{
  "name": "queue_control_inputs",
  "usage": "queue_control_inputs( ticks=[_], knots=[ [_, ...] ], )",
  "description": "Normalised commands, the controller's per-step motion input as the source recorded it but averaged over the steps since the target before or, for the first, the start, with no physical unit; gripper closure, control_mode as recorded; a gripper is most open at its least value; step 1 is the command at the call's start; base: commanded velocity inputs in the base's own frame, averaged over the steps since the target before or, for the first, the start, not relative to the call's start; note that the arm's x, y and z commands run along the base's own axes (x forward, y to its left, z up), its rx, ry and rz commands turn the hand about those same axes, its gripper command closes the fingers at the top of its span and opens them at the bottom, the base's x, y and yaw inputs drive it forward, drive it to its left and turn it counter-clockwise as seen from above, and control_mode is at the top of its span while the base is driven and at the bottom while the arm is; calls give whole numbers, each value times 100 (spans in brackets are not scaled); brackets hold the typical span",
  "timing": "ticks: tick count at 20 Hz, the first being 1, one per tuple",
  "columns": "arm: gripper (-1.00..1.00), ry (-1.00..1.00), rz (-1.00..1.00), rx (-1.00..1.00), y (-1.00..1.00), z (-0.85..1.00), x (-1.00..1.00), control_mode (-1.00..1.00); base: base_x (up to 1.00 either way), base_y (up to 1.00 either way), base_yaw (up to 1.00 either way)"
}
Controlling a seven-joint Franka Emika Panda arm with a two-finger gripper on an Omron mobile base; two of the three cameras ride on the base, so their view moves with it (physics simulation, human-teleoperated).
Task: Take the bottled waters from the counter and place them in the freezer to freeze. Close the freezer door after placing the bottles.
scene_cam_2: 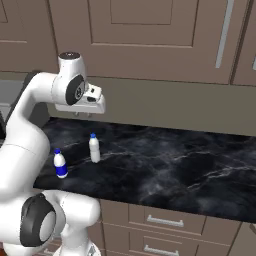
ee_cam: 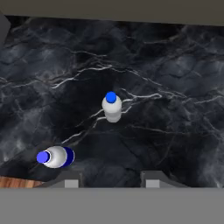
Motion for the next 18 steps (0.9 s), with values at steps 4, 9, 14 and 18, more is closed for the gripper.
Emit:
queue_control_inputs(
  ticks=[4, 9, 14, 18],
  knots=[
    [-100, -7, 2, 2, -21, -12, -37, -100, 0, 0, 0],
    [-100, -28, 27, 22, -98, -27, -96, -100, 0, 0, 0],
    [-100, -12, 54, 17, -90, -29, -22, -100, 0, 0, 0],
    [-100, -9, 52, 4, -60, -47, 0, -100, 0, 0, 0]
  ],
)
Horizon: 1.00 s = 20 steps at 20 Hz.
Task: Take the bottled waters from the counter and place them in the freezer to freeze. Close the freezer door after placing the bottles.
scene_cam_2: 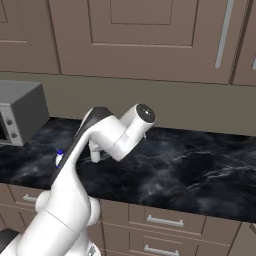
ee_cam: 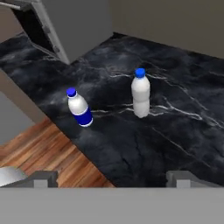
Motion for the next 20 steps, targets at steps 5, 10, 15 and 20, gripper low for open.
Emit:
queue_control_inputs(
  ticks=[5, 10, 15, 20],
  knots=[
    [-100, -12, 27, 0, -6, -48, 2, -100, 0, 0, 0],
    [-100, -19, 15, 0, 28, -57, 0, -100, 0, 0, 0],
    [-100, -28, 9, 5, 51, -53, 6, -100, 0, 0, 0],
    [-100, -1, 21, 16, 25, -38, 22, -100, 0, 0, 0]
  ],
)
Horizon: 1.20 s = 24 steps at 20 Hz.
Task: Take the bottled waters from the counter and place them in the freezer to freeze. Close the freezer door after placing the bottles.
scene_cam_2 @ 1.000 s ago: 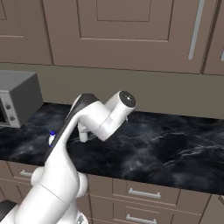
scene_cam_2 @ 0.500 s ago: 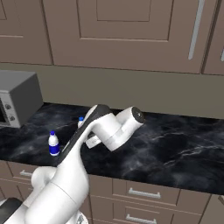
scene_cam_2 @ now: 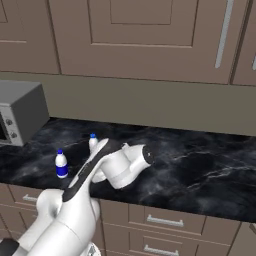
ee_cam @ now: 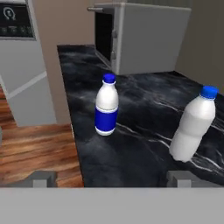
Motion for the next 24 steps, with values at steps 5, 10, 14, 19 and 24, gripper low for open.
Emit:
queue_control_inputs(
  ticks=[5, 10, 14, 19, 24],
  knots=[
    [-100, 2, 23, 19, 5, -22, 20, -100, 0, 0, 0],
    [-100, 0, 14, 7, 25, -20, 2, -100, 0, 0, 0],
    [-100, 0, 8, -1, 64, -3, 0, -100, 0, 0, 0],
    [-100, -3, 1, -1, 65, 0, 0, -100, 0, 0, 0],
    [-100, -5, 0, 0, 54, -5, 1, -100, 0, 0, 0]
  ],
)
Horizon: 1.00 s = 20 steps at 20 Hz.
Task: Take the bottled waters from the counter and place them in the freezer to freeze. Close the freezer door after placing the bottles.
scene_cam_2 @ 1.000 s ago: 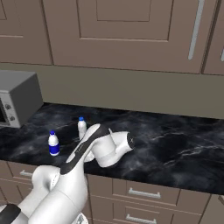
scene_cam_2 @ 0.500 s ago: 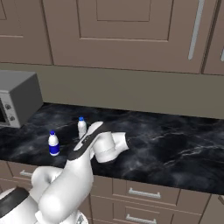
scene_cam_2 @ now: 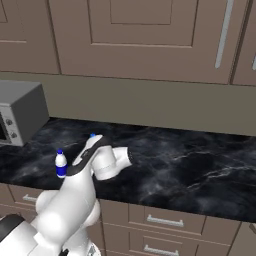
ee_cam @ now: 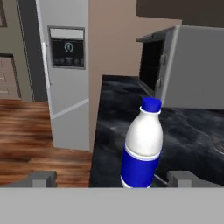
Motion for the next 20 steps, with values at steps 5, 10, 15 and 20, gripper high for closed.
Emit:
queue_control_inputs(
  ticks=[5, 10, 15, 20],
  knots=[
    [-100, -4, 0, 0, 52, -1, 12, -100, 0, 0, 0],
    [-100, 0, 0, 0, 37, -6, 8, -100, 0, 0, 0],
    [-100, 0, 0, 0, 15, -16, 0, -100, 0, 0, 0],
    [-100, 0, -3, 0, 6, -9, 2, -100, 0, 0, 0]
  ],
)
